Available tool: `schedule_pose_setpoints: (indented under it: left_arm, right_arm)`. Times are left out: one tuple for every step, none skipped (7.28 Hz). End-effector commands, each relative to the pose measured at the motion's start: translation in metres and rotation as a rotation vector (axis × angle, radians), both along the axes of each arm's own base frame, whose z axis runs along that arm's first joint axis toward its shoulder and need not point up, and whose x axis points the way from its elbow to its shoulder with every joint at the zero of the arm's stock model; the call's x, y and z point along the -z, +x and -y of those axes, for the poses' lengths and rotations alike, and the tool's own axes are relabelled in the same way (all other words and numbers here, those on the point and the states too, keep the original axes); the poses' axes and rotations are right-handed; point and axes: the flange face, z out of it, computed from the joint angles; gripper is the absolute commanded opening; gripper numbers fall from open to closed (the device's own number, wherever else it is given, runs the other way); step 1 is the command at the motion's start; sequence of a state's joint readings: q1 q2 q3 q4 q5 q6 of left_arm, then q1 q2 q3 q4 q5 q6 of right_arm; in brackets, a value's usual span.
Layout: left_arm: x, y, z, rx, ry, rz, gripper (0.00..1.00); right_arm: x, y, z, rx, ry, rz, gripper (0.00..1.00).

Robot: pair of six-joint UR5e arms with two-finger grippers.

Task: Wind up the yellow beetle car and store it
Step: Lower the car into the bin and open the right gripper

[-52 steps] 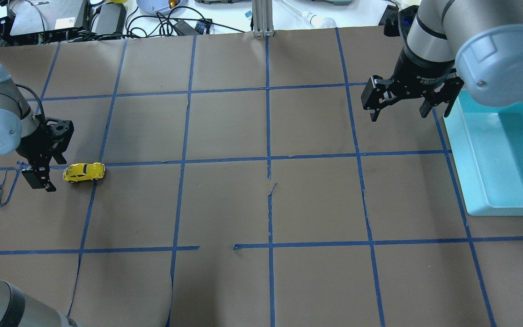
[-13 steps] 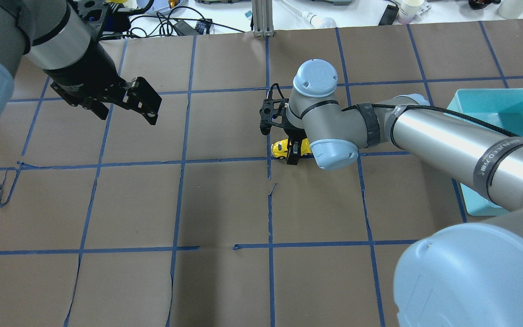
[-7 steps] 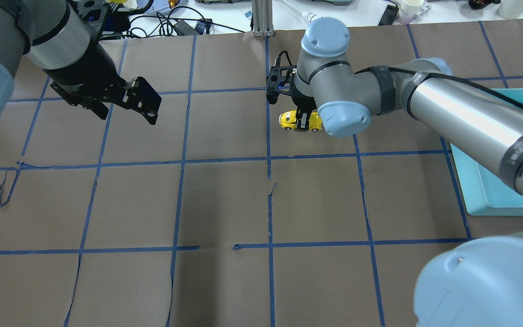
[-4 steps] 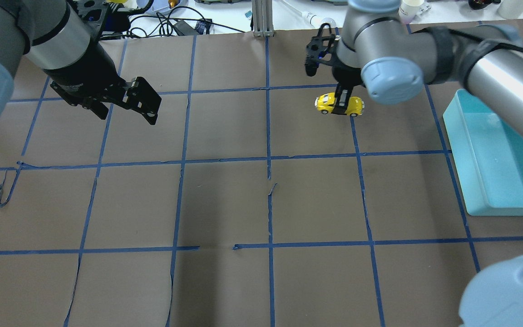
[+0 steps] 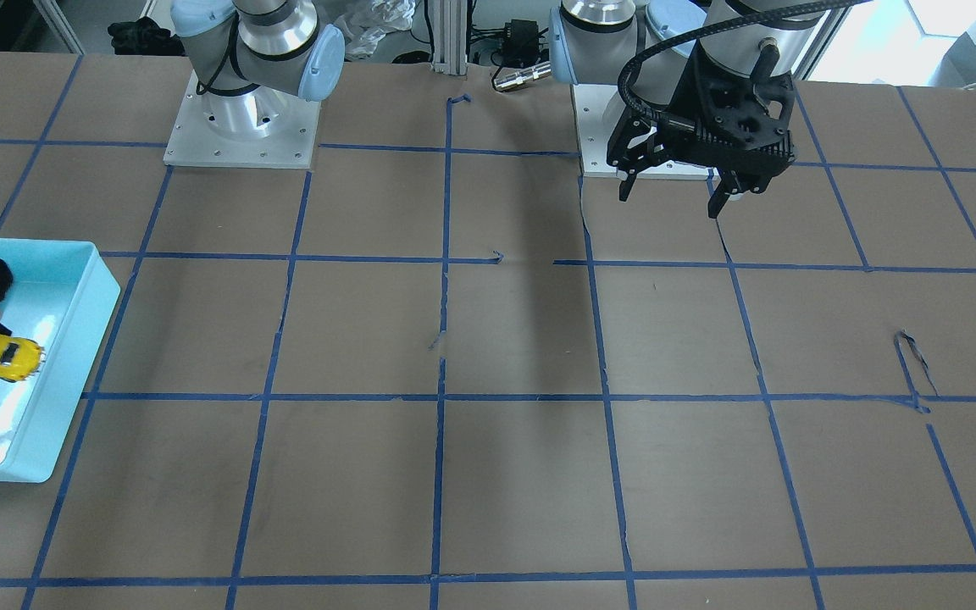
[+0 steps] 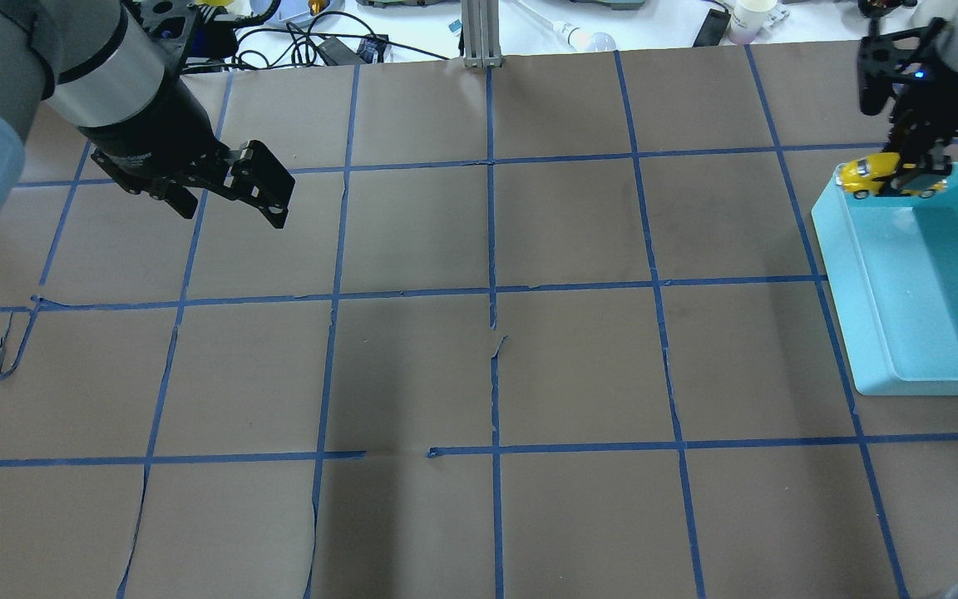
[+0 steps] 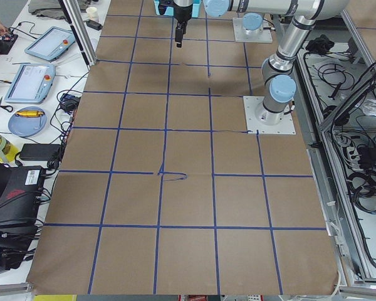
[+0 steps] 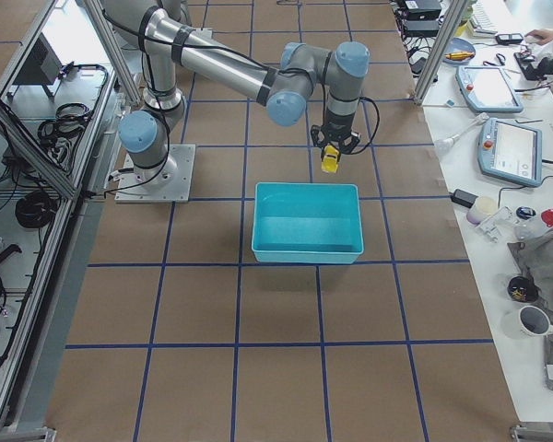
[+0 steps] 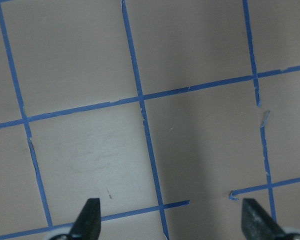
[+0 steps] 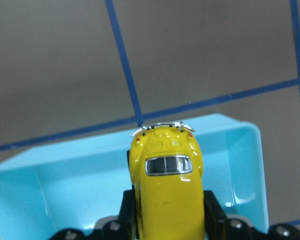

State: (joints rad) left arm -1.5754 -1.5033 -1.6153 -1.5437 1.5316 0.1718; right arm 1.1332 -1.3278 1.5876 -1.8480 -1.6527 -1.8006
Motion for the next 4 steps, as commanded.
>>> schedule_pose_setpoints:
  left_arm:
    - [0.000, -0.001, 0.000, 0.001, -0.001, -0.001, 1.00]
    - [0.000, 0.000, 0.000, 0.000, -0.001, -0.002, 1.00]
    - [0.000, 0.000, 0.000, 0.000, -0.001, -0.002, 1.00]
    - [0.000, 0.000, 0.000, 0.000, -0.001, -0.002, 1.00]
  right_arm:
    - [0.028, -0.088, -0.029, -0.076, 0.047, 0.040, 0.00]
    - [0.050, -0.089, -0.033, -0.077, 0.065, 0.055, 0.00]
    - [0.066, -0.087, -0.035, -0.072, 0.068, 0.066, 0.00]
    - [0.081, -0.086, -0.036, -0.072, 0.074, 0.078, 0.00]
